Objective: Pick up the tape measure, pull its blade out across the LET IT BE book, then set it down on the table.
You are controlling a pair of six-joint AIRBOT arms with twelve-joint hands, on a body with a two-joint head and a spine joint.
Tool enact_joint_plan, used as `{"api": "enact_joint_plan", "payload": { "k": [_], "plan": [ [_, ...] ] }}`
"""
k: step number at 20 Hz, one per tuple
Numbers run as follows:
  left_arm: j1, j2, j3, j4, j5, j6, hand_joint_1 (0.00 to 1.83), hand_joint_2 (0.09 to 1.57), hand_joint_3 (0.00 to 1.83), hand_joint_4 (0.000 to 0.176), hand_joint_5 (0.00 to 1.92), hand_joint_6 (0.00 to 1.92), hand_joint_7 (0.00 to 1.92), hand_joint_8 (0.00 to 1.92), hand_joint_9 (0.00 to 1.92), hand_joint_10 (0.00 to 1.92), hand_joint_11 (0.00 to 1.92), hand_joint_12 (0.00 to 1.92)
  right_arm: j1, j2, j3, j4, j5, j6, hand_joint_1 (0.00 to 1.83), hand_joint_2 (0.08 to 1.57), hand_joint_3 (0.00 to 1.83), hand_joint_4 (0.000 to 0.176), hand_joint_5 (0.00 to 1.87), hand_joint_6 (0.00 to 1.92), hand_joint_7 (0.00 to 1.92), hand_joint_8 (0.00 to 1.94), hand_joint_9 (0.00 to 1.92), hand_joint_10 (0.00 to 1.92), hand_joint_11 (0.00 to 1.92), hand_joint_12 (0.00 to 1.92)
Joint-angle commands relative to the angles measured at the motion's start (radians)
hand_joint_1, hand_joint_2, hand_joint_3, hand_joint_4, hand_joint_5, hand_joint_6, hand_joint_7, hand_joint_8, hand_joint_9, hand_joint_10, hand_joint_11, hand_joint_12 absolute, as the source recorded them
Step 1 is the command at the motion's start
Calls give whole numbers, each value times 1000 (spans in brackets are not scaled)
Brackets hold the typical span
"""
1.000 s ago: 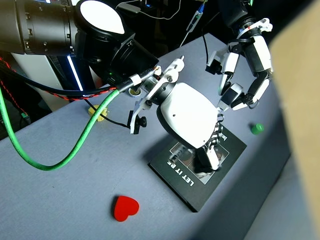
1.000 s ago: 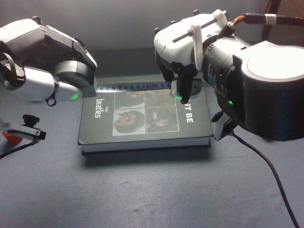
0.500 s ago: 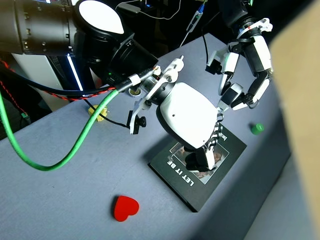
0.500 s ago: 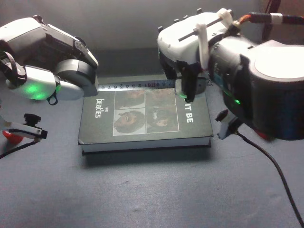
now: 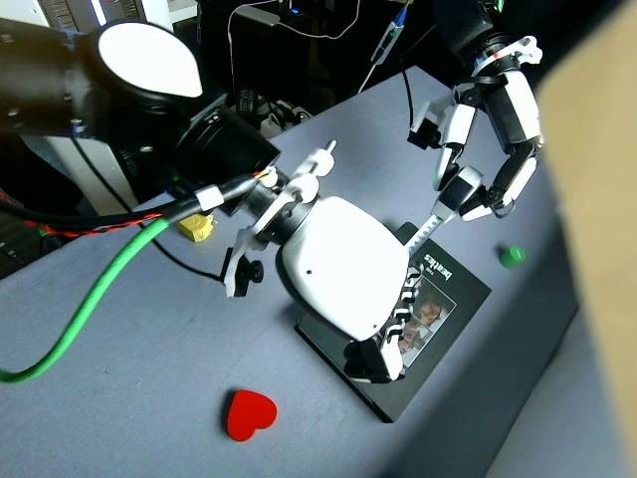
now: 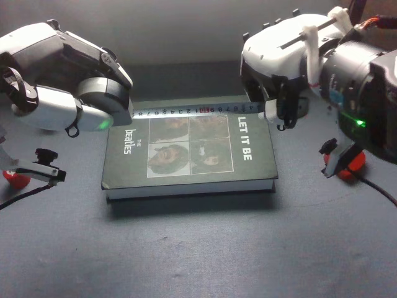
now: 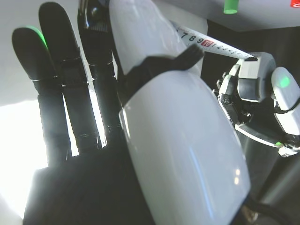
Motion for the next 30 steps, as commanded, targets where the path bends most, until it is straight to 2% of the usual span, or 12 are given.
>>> {"api": "enact_joint_plan", "payload": {
  "k": [1, 3, 8, 12, 15, 18, 21, 22, 23, 26, 30],
  "plan": [
    [-11, 8, 6, -3, -122, -3, 1499, 1054, 0, 0, 1014, 681, 1050, 775, 1070, 904, 979, 1369, 4, 27, 4, -75, -34, -24, 1203, 1148, 0, 0, 871, 1072, 975, 1100, 911, 740, 665, 1254],
    [-11, 8, 6, -3, -124, -3, 1498, 1057, 1, 0, 1010, 693, 1013, 837, 1075, 893, 978, 1369, 4, 44, 4, -81, -19, -31, 1202, 1148, 0, 0, 872, 1077, 974, 1096, 910, 740, 666, 1255],
    [-11, 8, 5, -13, -126, -3, 1499, 1059, 0, 0, 988, 717, 1036, 807, 1073, 900, 966, 1388, -9, 95, 4, -127, 31, -31, 1201, 1148, 0, 0, 871, 1081, 975, 1093, 910, 741, 668, 1257],
    [-10, 8, 5, -17, -128, -3, 1498, 1059, 0, 0, 1014, 683, 1002, 860, 1066, 913, 978, 1366, -14, 127, 9, -147, 63, -30, 1201, 1149, 0, 0, 870, 1085, 974, 1091, 910, 741, 666, 1255],
    [-7, 8, 5, -17, -128, -2, 1497, 1062, 0, 0, 1004, 708, 978, 885, 1064, 921, 977, 1367, -18, 149, 15, -160, 87, -30, 1197, 1151, 1, 9, 872, 1094, 959, 1103, 908, 745, 662, 1241],
    [-6, 8, 4, -17, -128, -2, 1497, 1064, 0, 0, 1002, 688, 988, 878, 1051, 945, 974, 1372, -21, 173, 32, -168, 116, -29, 1197, 1152, 0, 8, 866, 1106, 963, 1095, 908, 746, 670, 1245],
    [-6, 8, 3, -17, -128, -1, 1499, 1055, 0, 0, 1012, 687, 1055, 748, 1070, 913, 973, 1380, -23, 186, 47, -176, 133, -29, 1196, 1153, 0, 11, 867, 1106, 958, 1100, 908, 746, 660, 1235],
    [-6, 8, 3, -17, -129, -1, 1498, 1059, 1, 0, 997, 705, 1024, 795, 1063, 926, 979, 1373, -25, 190, 51, -177, 137, -28, 1193, 1157, 1, 10, 860, 1113, 946, 1121, 908, 748, 664, 1225],
    [-6, 8, 3, -17, -130, -1, 1497, 1065, 0, 0, 980, 726, 1009, 824, 1047, 951, 973, 1381, -29, 194, 55, -179, 143, -27, 1194, 1158, 1, 3, 851, 1117, 949, 1123, 907, 748, 665, 1222],
    [-4, 8, 3, -17, -133, 0, 1496, 1071, 0, 0, 981, 704, 979, 905, 1023, 983, 973, 1380, -39, 208, 66, -213, 164, -4, 1194, 1159, 1, 3, 851, 1119, 948, 1124, 907, 748, 666, 1222],
    [-3, 8, 2, -17, -133, 1, 1498, 1060, 0, 0, 1012, 683, 1033, 804, 1045, 948, 971, 1382, -41, 219, 85, -216, 178, -1, 1193, 1159, 1, 5, 852, 1119, 947, 1127, 908, 750, 668, 1222]
  ]
}}
